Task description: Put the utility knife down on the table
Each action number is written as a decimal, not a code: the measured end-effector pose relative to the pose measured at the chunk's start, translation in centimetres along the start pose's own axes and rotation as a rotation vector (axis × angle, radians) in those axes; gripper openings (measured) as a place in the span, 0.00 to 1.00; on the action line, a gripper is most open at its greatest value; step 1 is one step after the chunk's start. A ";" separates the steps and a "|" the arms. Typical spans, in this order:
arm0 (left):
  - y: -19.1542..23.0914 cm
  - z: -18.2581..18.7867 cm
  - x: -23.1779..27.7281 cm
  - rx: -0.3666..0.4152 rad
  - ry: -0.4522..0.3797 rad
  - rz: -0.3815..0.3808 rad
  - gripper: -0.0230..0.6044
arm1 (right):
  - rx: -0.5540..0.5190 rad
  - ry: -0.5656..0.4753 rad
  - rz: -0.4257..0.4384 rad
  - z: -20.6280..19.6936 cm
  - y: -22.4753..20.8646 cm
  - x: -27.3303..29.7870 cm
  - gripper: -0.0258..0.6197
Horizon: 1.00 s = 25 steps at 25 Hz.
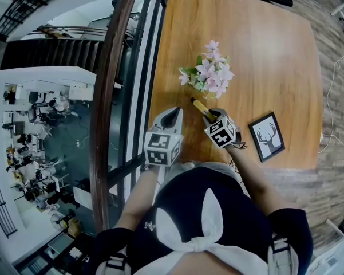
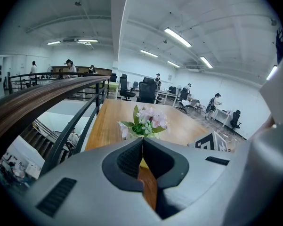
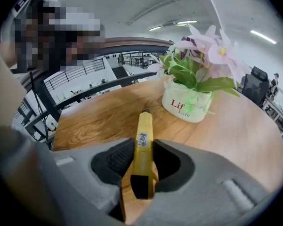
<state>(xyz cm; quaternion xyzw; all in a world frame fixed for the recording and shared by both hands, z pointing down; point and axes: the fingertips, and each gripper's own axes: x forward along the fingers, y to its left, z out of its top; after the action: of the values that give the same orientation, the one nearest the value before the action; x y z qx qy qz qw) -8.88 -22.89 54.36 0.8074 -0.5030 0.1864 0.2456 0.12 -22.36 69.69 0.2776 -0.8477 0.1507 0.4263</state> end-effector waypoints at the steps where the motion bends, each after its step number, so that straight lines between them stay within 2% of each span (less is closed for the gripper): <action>1: 0.0 0.0 0.0 0.000 0.001 0.000 0.07 | -0.001 0.003 0.001 -0.1 0.0 0.0 0.23; 25: -0.3 -0.6 0.2 0.000 0.011 -0.010 0.07 | -0.028 0.056 0.006 -1.5 0.2 1.3 0.24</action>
<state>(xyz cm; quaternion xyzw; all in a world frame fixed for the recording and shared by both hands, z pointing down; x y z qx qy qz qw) -8.50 -22.60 54.90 0.8088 -0.4977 0.1896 0.2493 0.32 -21.88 71.61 0.2649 -0.8381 0.1478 0.4533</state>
